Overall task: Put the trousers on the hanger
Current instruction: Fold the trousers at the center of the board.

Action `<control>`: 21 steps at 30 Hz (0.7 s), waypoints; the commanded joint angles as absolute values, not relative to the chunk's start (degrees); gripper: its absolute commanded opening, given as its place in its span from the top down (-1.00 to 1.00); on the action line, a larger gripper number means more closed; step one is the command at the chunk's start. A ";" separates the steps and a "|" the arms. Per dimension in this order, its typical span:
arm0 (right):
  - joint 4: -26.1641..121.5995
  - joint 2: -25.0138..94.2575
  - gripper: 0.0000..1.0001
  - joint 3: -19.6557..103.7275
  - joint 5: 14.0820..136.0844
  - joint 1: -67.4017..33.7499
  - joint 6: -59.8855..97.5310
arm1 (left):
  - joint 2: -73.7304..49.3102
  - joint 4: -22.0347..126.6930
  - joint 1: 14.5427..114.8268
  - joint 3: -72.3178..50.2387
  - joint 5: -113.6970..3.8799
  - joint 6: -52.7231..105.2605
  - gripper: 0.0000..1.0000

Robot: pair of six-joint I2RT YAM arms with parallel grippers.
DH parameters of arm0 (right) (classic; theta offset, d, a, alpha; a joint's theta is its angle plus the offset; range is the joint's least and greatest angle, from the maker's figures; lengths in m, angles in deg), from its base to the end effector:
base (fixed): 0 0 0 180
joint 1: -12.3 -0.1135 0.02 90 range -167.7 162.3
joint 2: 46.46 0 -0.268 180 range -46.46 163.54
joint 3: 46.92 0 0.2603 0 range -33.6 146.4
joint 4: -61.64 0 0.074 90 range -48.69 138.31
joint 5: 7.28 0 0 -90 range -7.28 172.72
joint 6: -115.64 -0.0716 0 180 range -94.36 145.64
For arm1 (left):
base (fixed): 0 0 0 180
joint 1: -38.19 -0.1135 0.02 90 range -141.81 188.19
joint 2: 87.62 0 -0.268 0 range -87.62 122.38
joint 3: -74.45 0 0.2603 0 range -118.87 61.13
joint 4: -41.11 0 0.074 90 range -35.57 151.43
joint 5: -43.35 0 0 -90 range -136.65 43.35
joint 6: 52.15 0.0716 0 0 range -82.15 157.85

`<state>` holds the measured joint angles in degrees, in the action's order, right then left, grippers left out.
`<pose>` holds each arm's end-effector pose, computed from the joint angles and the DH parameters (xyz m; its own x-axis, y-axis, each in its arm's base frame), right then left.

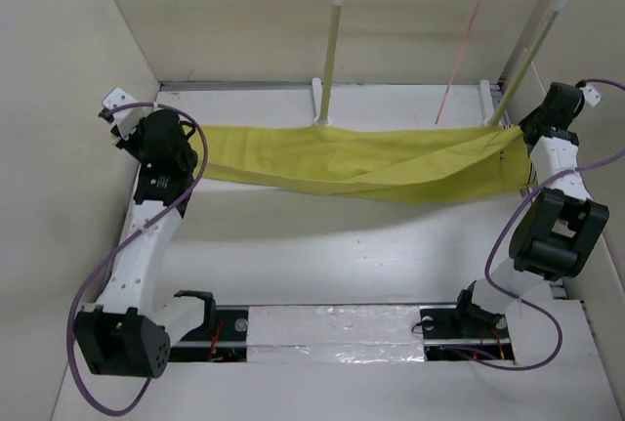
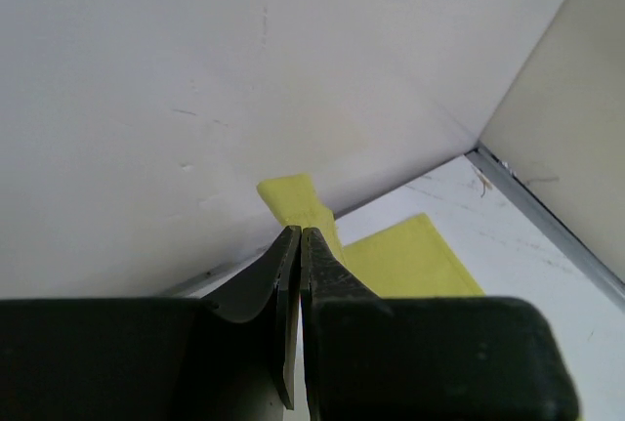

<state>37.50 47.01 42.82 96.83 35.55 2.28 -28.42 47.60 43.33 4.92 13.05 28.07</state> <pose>0.3815 -0.1829 0.2970 -0.1640 0.4890 -0.8567 0.7035 0.6668 0.2459 0.2533 0.0393 0.3978 0.2038 -0.1044 -0.9734 -0.7897 0.5702 -0.2265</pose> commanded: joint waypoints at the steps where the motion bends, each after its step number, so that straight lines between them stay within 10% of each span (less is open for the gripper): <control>1: 45.15 48.28 1.00 45.41 96.70 36.30 1.73 | -26.01 54.07 41.01 0.05 8.37 20.19 1.00; 21: 47.26 57.51 1.00 50.07 97.49 33.92 2.61 | -10.92 61.37 33.79 -4.60 5.55 15.44 1.00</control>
<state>41.15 56.41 46.74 96.61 33.86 2.31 -15.32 60.06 34.26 0.09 4.27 16.70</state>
